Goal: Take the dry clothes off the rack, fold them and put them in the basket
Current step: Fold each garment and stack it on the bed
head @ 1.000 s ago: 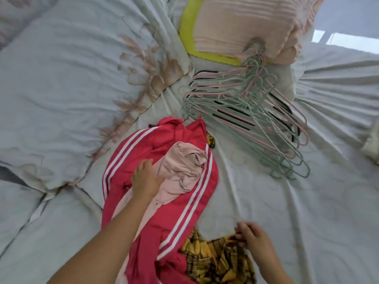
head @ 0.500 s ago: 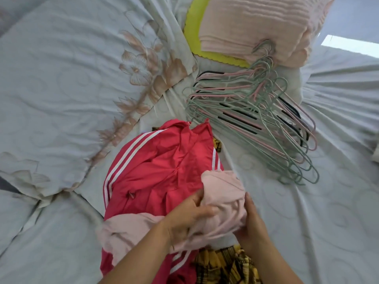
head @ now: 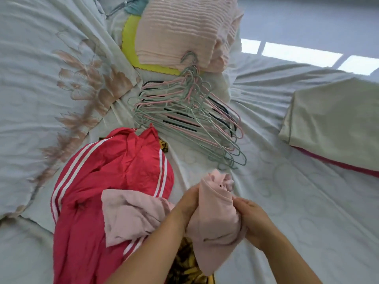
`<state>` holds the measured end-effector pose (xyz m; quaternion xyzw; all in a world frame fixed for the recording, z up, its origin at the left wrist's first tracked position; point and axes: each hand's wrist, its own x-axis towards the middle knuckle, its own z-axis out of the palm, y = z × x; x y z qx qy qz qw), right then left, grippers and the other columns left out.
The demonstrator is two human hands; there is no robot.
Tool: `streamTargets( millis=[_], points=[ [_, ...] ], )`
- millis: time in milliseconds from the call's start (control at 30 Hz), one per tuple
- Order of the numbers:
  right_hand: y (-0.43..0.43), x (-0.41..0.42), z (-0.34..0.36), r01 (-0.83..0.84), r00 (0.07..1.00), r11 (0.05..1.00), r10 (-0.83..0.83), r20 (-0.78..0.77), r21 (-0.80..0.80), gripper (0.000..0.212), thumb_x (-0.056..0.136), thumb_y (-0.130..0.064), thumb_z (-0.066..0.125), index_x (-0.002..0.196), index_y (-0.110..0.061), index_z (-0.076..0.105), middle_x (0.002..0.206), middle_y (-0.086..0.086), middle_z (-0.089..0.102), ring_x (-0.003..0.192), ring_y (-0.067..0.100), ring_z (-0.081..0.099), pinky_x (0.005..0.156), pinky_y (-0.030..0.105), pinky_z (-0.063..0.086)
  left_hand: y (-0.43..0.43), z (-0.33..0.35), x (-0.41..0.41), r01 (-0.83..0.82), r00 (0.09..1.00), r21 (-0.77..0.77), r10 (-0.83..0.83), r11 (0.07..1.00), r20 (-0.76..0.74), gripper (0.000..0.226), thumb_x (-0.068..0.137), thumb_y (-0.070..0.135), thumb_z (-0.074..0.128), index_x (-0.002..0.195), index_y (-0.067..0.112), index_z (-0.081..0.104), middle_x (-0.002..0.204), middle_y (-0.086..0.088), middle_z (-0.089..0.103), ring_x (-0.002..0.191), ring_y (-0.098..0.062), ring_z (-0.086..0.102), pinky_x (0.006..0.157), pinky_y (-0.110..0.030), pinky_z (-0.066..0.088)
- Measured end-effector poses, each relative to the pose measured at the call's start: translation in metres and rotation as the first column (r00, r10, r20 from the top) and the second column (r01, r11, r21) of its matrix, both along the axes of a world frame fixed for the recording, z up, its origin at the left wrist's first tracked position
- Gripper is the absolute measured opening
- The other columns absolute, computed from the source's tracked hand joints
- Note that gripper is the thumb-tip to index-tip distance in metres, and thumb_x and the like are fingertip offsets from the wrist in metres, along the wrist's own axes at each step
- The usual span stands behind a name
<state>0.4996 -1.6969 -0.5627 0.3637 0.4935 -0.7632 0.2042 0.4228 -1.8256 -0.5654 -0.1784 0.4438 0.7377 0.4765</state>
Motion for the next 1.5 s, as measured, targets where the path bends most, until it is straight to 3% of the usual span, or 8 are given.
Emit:
streamTargets(
  millis=[133, 267, 433, 667, 967, 1267, 1400, 1500],
  points=[
    [0.044, 0.034, 0.022, 0.083, 0.996, 0.995, -0.082, -0.02, 0.047, 0.031, 0.096, -0.018, 0.046, 0.088, -0.001, 0.071, 0.085, 0.016, 0.073, 0.075, 0.018, 0.071, 0.063, 0.025, 0.057, 0.043, 0.0, 0.01, 0.076, 0.997, 0.059, -0.075, 0.995, -0.013, 0.058, 0.068, 0.024, 0.079, 0.114, 0.003, 0.051, 0.091, -0.015, 0.062, 0.081, -0.024, 0.061, 0.079, -0.035, 0.051],
    [0.095, 0.066, 0.038, 0.202, 0.979, 0.952, -0.198, -0.038, 0.229, 0.033, 0.093, -0.031, 0.053, 0.093, -0.004, 0.071, 0.09, 0.015, 0.072, 0.084, 0.024, 0.067, 0.075, 0.036, 0.051, 0.072, 0.024, 0.021, 0.041, 0.911, -0.154, -0.1, 0.987, -0.401, 0.014, 0.087, 0.019, 0.06, 0.081, 0.008, 0.056, 0.076, -0.008, 0.061, 0.067, -0.014, 0.059, 0.069, -0.031, 0.046],
    [0.158, 0.103, 0.063, 0.356, 0.934, 0.767, -0.303, -0.187, 0.535, 0.023, 0.095, -0.034, 0.048, 0.086, -0.025, 0.067, 0.089, 0.004, 0.063, 0.086, 0.02, 0.056, 0.082, 0.044, 0.047, 0.085, 0.079, -0.001, 0.029, 0.418, -0.494, -0.459, 0.869, -0.784, 0.021, 0.079, 0.006, 0.068, 0.079, 0.01, 0.047, 0.066, 0.003, 0.044, 0.055, 0.001, 0.04, 0.054, -0.013, 0.033],
    [0.212, 0.114, 0.145, 0.497, 0.859, 0.558, -0.205, -0.469, 0.665, 0.023, 0.1, -0.024, 0.041, 0.087, -0.016, 0.058, 0.075, -0.006, 0.053, 0.071, 0.01, 0.046, 0.058, 0.01, 0.038, 0.09, 0.16, -0.016, -0.067, -0.133, -0.826, -0.825, 0.56, -0.549, 0.014, 0.075, 0.005, 0.069, 0.087, -0.002, 0.066, 0.073, 0.0, 0.05, 0.076, -0.019, 0.049, 0.063, -0.027, 0.032],
    [0.249, 0.134, 0.275, 0.325, 0.881, 0.218, 0.283, -0.378, 0.92, 0.031, 0.098, -0.033, 0.041, 0.093, -0.012, 0.063, 0.091, 0.006, 0.059, 0.089, 0.021, 0.05, 0.074, 0.03, 0.031, 0.097, 0.271, 0.018, -0.183, 0.083, -0.63, -0.627, 0.754, -0.775, 0.015, 0.072, 0.03, 0.055, 0.074, 0.027, 0.041, 0.062, 0.003, 0.044, 0.056, -0.011, 0.038, 0.054, -0.026, 0.03],
    [0.276, 0.154, 0.362, 0.284, 0.847, 0.282, 0.374, -0.377, 0.917, 0.032, 0.088, -0.026, 0.063, 0.059, -0.012, 0.058, 0.051, -0.012, 0.051, 0.05, -0.002, 0.043, 0.049, 0.01, 0.032, 0.093, 0.324, 0.039, -0.295, 0.224, -0.328, -0.269, 0.897, -0.937, 0.017, 0.081, 0.019, 0.069, 0.09, 0.026, 0.056, 0.07, 0.0, 0.055, 0.062, -0.014, 0.047, 0.055, -0.025, 0.036],
    [0.284, 0.155, 0.378, 0.376, 0.813, 0.308, 0.342, -0.47, 0.874, 0.028, 0.087, -0.022, 0.065, 0.067, -0.002, 0.062, 0.056, -0.007, 0.053, 0.05, -0.002, 0.044, 0.048, 0.007, 0.032, 0.078, 0.309, 0.051, -0.217, 0.069, -0.69, -0.694, 0.691, -0.716, 0.022, 0.077, 0.014, 0.074, 0.069, 0.02, 0.055, 0.063, 0.005, 0.052, 0.059, -0.01, 0.046, 0.051, -0.013, 0.034],
    [0.287, 0.157, 0.377, 0.327, 0.819, 0.312, 0.377, -0.432, 0.892, 0.029, 0.086, -0.025, 0.066, 0.068, -0.003, 0.063, 0.055, -0.007, 0.052, 0.05, -0.001, 0.043, 0.049, 0.009, 0.032, 0.069, 0.302, 0.048, -0.257, 0.193, -0.636, -0.607, 0.727, -0.771, 0.026, 0.082, 0.012, 0.069, 0.063, 0.017, 0.053, 0.06, -0.002, 0.046, 0.056, -0.015, 0.041, 0.051, -0.021, 0.031]
  ],
)
